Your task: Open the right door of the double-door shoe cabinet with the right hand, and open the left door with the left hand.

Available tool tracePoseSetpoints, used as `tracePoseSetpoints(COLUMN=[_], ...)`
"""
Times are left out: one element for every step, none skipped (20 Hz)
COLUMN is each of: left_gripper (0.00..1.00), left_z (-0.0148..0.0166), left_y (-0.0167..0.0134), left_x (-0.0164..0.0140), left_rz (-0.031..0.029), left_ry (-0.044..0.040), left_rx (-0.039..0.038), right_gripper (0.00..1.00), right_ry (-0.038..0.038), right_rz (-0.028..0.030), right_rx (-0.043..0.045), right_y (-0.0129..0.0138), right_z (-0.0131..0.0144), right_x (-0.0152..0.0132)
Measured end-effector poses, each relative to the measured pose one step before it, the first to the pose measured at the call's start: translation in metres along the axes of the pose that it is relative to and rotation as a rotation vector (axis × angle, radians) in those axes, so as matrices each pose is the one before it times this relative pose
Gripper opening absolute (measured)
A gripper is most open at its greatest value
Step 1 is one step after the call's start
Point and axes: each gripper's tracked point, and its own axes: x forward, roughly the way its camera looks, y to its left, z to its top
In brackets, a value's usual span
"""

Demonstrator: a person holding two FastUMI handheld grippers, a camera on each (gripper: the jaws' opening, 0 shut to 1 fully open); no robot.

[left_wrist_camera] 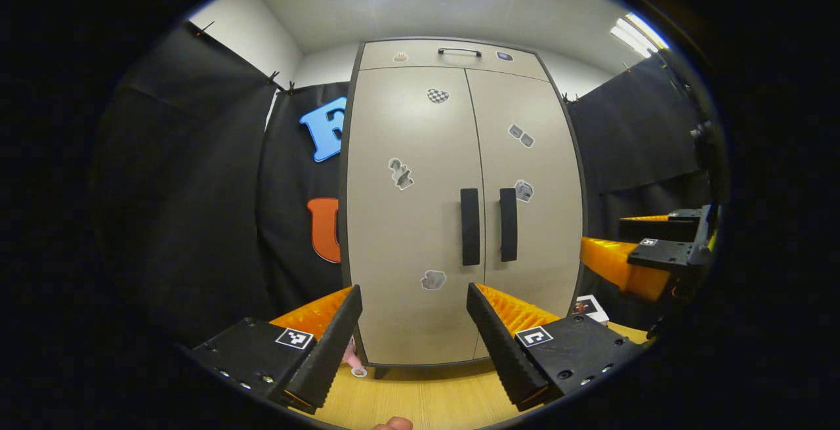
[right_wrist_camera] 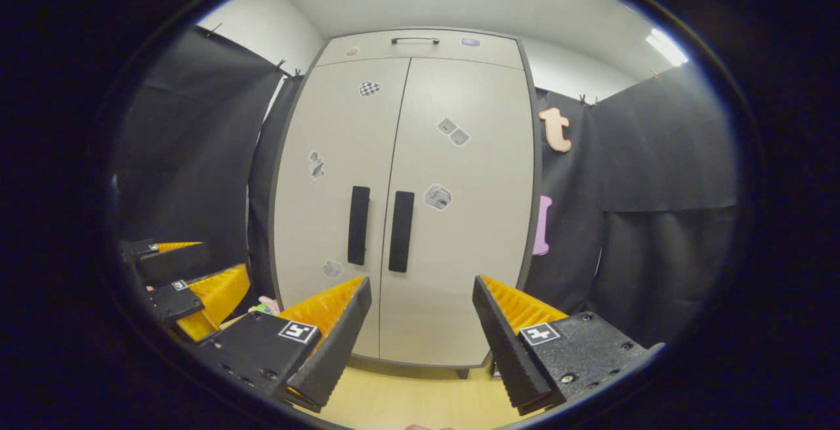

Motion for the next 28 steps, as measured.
tracePoseSetpoints(left_gripper=[0.96, 0.96, 0.96, 0.96, 0.96, 0.96, 0.96, 0.96, 0.96, 0.96, 0.96, 0.96, 0.96, 0.96, 0.96, 0.96, 0.96, 0.96, 0.96, 0.96, 0.96, 0.96, 0.96, 0.96, 0.96, 0.96, 0.96, 0.96], left_z=[-0.00036, -0.00018, -0.00068, -0.00122, -0.00054, -0.00131, -0.00164, -0.00178, -0.00117, -0.00234, -0.00223, -0.00132, -0.00032, -0.00040, -0.00182, -0.00122, 0.00012, -0.00069, -0.00038, -0.00092, -0.00019, -0.00025, 0.00039, -0.00013, 0.00011, 0.00081, 0.00033, 0.00065], left_y=[0.00176, 0.00199, 0.00338, 0.00163, -0.00012, 0.00029, 0.00145, 0.00266, 0.00228, 0.00181, 0.00082, 0.00168, 0.00036, 0.00052, 0.00181, 0.00201, 0.00122, 0.00153, 0.00105, 0.00099, -0.00010, 0.00201, 0.00118, 0.00048, -0.00040, -0.00026, 0.00049, 0.00083], left_x=[-0.00119, -0.00267, -0.00421, -0.00332, -0.00211, -0.00255, -0.00235, -0.00230, -0.00153, -0.00211, -0.00245, -0.00188, -0.00067, -0.00029, 0.00051, 0.00039, 0.00065, 0.00096, 0.00061, 0.00135, 0.00066, 0.00146, 0.00051, -0.00072, 0.00011, 0.00142, -0.00026, -0.00046], left_rz=[-0.00478, -0.00481, -0.00413, -0.00533, -0.00688, -0.00710, -0.00406, 0.00048, 0.00414, 0.00252, 0.00030, -0.00153, -0.00236, -0.00051, 0.00117, 0.00179, 0.00237, 0.00253, 0.00087, -0.00022, -0.00095, 0.00098, 0.00244, 0.00085, -0.00176, -0.00220, -0.00121, -0.00041], left_ry=[0.00000, 0.00019, -0.00076, -0.00062, -0.00064, 0.00287, 0.00391, 0.00263, 0.00264, 0.00321, 0.00446, 0.00163, -0.00053, 0.00155, 0.00173, 0.00366, 0.00125, 0.00038, 0.00094, 0.00027, 0.00069, 0.00030, -0.00075, -0.00082, -0.00073, -0.00163, -0.00279, -0.00243], left_rx=[-0.00053, -0.00141, -0.00211, -0.00456, -0.00641, -0.00581, -0.00048, 0.00409, 0.00463, 0.00397, 0.00160, -0.00109, -0.00328, -0.00277, -0.00045, 0.00011, 0.00038, -0.00071, -0.00315, -0.00287, -0.00050, 0.00188, 0.00285, 0.00100, -0.00129, -0.00131, -0.00004, 0.00182], right_gripper=[0.97, 0.97, 0.97, 0.97, 0.97, 0.97, 0.97, 0.97, 0.97, 0.97, 0.96, 0.96, 0.95, 0.95, 0.94, 0.94, 0.93, 0.93, 0.92, 0.90, 0.86, 0.83, 0.80, 0.77, 0.68, 0.62, 0.51, 0.47], right_ry=[-0.00076, 0.00280, 0.00190, 0.00188, -0.00587, -0.00295, 0.00343, 0.00341, 0.00650, 0.01276, 0.00996, 0.00408, 0.00965, 0.01665, 0.01201, 0.00548, -0.00235, -0.00650, -0.00082, 0.00145, 0.00456, 0.00272, -0.00086, 0.00177, 0.00266, -0.00064, -0.00323, -0.00378], right_rz=[0.00117, 0.00876, 0.00130, -0.00793, -0.00957, -0.01745, -0.01561, -0.00994, -0.00549, -0.00654, -0.00458, -0.00561, -0.00117, -0.00155, -0.00076, 0.00081, -0.00311, 0.00053, 0.00667, 0.00328, -0.00136, -0.00442, -0.00047, -0.00223, -0.00177, -0.00082, -0.00206, -0.00153], right_rx=[0.00015, 0.00844, 0.00801, 0.00241, -0.00438, -0.01028, -0.00965, -0.00417, 0.00255, 0.00535, 0.01148, 0.01495, 0.01238, 0.00870, 0.00345, -0.00439, -0.00282, -0.00068, 0.00049, 0.00186, 0.00055, 0.00115, -0.00130, -0.00210, -0.00163, 0.00218, 0.00115, -0.00199], right_y=[0.00434, 0.00594, 0.00418, 0.00133, 0.00016, -0.00044, -0.00138, -0.00018, -0.00020, -0.00045, -0.00087, -0.00039, 0.00023, 0.00093, 0.00099, 0.00145, 0.00099, 0.00192, 0.00237, 0.00186, 0.00038, 0.00000, 0.00097, -0.00010, 0.00159, 0.00126, 0.00167, 0.00124], right_z=[0.00241, 0.00318, 0.00103, 0.00273, 0.00212, 0.00049, -0.00214, -0.00002, -0.00146, -0.00217, -0.00063, -0.00025, -0.00307, -0.00330, -0.00307, -0.00132, 0.00032, 0.00170, 0.00014, 0.00037, -0.00038, -0.00021, 0.00143, -0.00076, 0.00010, -0.00041, -0.00011, -0.00013], right_x=[0.01253, 0.01282, 0.01473, 0.01455, 0.01594, 0.01551, 0.01423, 0.01218, 0.01171, 0.01117, 0.01007, 0.00879, 0.00895, 0.00755, 0.00580, 0.00407, 0.00296, 0.00267, 0.00225, 0.00208, 0.00297, -0.00301, 0.00375, -0.00031, -0.00055, 0.00045, 0.00033, 0.00054])
